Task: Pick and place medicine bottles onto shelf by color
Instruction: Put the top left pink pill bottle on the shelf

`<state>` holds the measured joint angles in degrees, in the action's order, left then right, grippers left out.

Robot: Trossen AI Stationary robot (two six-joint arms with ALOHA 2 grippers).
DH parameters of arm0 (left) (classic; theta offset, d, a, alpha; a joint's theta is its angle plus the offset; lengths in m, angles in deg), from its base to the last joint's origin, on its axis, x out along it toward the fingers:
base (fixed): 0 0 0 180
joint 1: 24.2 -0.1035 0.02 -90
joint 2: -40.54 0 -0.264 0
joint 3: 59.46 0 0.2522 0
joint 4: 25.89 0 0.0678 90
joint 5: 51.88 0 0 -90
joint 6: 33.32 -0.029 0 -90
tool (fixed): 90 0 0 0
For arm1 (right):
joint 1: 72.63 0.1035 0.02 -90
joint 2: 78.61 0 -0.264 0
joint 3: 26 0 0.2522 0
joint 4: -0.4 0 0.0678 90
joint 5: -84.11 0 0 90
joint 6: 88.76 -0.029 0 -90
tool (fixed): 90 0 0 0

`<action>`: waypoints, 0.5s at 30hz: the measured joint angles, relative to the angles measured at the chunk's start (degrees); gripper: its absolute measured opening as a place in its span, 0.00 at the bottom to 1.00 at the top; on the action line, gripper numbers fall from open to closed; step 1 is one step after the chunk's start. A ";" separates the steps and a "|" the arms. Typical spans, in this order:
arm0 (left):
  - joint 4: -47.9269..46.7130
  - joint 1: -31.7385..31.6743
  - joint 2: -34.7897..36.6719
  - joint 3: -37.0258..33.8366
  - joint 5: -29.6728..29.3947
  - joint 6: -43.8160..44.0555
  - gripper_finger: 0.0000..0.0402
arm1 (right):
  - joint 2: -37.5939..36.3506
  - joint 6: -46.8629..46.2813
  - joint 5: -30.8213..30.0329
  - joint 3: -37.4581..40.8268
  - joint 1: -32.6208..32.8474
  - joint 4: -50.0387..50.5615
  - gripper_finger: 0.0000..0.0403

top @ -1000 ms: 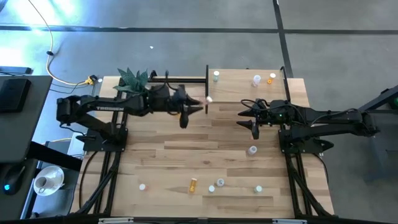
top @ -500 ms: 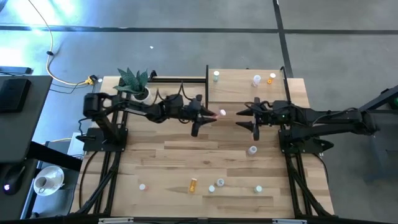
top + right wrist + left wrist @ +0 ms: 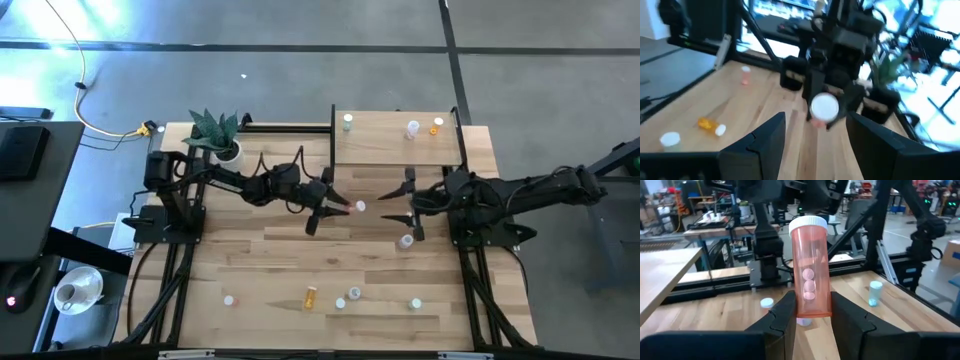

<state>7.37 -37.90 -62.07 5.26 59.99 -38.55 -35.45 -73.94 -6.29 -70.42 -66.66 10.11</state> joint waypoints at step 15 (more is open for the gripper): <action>-0.57 1.42 0.00 1.68 -0.59 0.50 0.22 | 14.26 8.23 -3.94 0.00 2.24 -19.92 0.50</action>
<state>6.81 -36.47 -62.07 6.94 59.40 -38.05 -21.19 -65.71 -10.23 -70.42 -64.42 -9.81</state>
